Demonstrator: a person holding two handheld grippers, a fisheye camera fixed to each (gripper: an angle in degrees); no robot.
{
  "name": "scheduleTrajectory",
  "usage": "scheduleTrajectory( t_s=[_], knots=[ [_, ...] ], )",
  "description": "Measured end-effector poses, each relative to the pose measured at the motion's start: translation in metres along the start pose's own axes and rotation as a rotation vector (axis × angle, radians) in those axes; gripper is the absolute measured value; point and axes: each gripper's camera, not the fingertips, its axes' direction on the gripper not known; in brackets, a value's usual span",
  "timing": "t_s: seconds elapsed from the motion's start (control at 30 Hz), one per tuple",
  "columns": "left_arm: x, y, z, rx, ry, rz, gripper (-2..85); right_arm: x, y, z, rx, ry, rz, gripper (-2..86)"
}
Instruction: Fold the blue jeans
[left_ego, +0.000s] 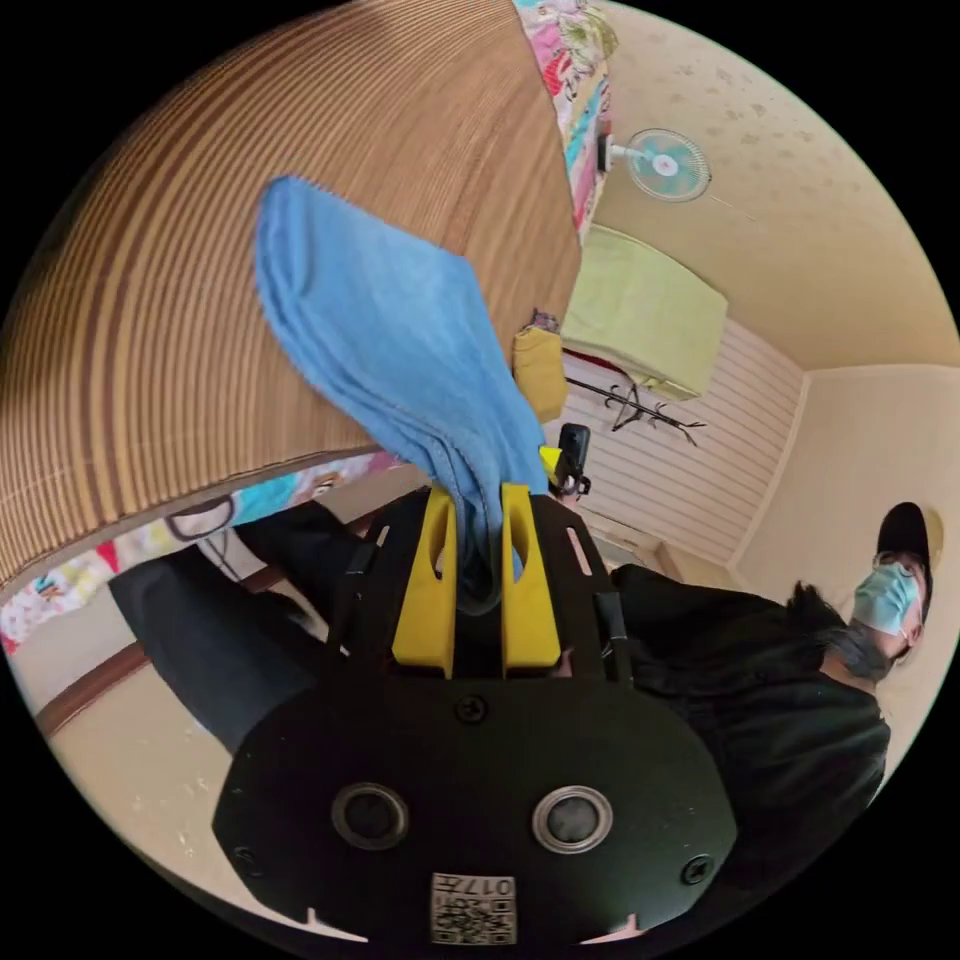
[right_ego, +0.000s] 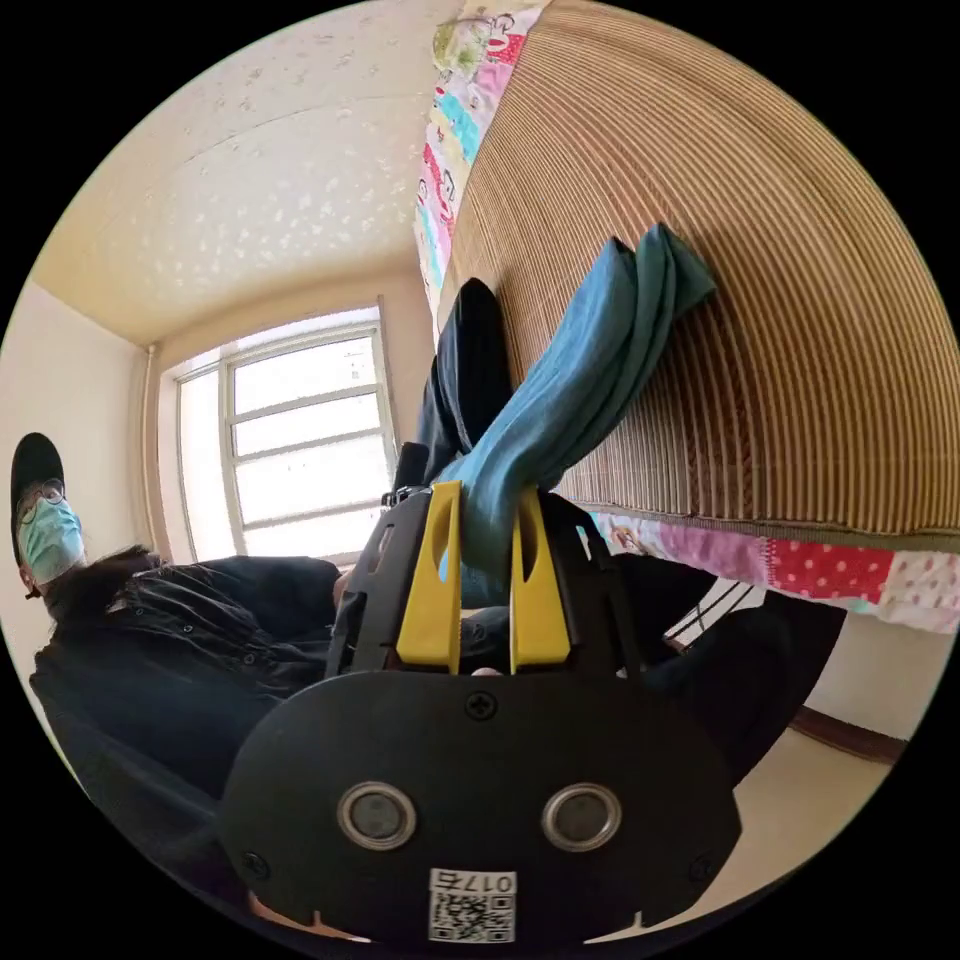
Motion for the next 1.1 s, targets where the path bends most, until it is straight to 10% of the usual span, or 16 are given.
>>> scheduleTrajectory(
  t_s=[0.37, 0.6, 0.77, 1.1],
  knots=[
    [0.236, -0.088, 0.219, -0.115, 0.128, 0.412, 7.3, -0.152, 0.000, -0.293, 0.194, 0.396, -0.360, 6.6],
    [0.244, -0.090, 0.397, -0.571, 0.061, 0.469, 8.6, -0.054, 0.092, -0.446, 0.621, 0.828, 0.210, 3.9],
    [0.181, -0.028, 0.369, -0.611, -0.210, 0.460, 8.3, 0.025, 0.166, -0.398, 0.711, 0.824, 0.413, 1.3],
    [0.060, 0.037, 0.139, -0.322, -0.872, 0.183, 6.9, 0.123, 0.131, -0.083, 0.190, 0.555, 0.489, 0.3]
  ],
)
